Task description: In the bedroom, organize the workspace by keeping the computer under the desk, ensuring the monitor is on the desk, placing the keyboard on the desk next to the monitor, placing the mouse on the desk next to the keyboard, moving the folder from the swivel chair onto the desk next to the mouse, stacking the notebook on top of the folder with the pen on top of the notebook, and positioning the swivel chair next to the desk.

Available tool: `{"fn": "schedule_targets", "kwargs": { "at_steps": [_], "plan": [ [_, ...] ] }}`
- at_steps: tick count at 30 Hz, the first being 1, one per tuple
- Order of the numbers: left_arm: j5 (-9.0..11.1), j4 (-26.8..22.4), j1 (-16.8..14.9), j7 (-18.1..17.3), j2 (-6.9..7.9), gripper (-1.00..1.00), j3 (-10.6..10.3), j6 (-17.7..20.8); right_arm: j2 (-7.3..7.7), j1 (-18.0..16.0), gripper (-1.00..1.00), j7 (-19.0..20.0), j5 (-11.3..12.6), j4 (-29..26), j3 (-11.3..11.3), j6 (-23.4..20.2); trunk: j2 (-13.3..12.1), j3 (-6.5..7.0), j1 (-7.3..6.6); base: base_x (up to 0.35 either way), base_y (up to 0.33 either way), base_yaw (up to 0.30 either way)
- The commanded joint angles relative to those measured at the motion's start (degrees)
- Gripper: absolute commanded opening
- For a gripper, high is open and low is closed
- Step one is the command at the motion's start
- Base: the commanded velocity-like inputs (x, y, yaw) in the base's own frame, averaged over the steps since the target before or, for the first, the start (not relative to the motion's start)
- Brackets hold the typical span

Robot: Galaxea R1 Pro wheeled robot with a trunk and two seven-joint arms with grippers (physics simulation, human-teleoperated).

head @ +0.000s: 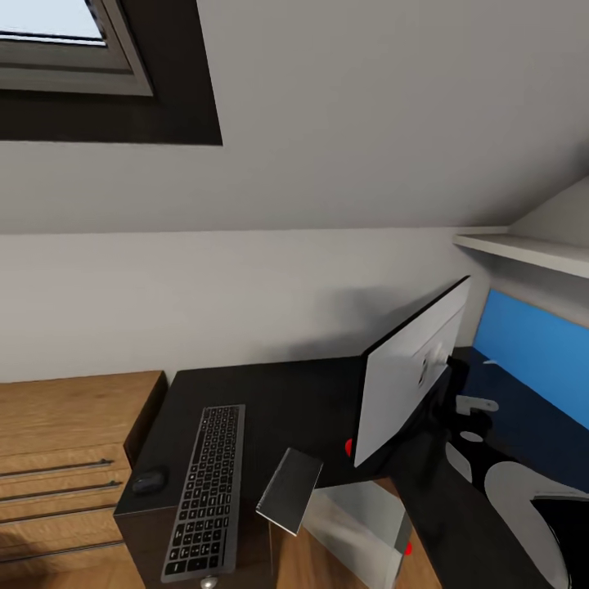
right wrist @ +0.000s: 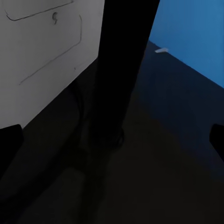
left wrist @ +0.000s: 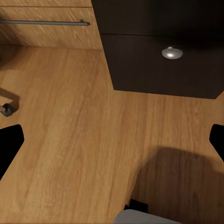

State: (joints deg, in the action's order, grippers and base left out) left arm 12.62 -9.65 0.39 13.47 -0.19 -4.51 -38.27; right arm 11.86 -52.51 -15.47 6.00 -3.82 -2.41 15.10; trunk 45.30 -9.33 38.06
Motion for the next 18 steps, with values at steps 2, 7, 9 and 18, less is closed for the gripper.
{"fn": "schedule_targets", "kwargs": {
  "at_steps": [2,7,9,18],
  "plan": [
    [0.48,-0.11,0.01,0.24,0.02,1.00,-0.50,-0.05,0.00,-0.05,1.00,0.00,0.59,0.07,-0.31,0.28,0.88,-0.44,0.46,0.000,0.000,0.000],
    [0.48,-0.11,0.00,0.25,0.02,1.00,-0.50,0.05,-0.01,-0.05,1.00,0.00,0.59,0.11,-0.31,0.28,2.88,-1.34,1.56,0.000,0.000,0.000],
    [0.48,-0.11,-0.02,0.23,0.02,1.00,-0.50,0.18,-0.05,-0.05,1.00,0.00,0.59,0.11,-0.31,0.28,3.69,-1.69,2.00,0.000,0.000,0.000],
    [0.60,-0.10,0.00,0.11,0.09,1.00,-0.39,0.57,-0.08,-0.05,1.00,-0.26,0.59,0.12,-0.34,0.25,7.30,-3.31,3.97,0.000,0.000,0.000]
  ]
}}
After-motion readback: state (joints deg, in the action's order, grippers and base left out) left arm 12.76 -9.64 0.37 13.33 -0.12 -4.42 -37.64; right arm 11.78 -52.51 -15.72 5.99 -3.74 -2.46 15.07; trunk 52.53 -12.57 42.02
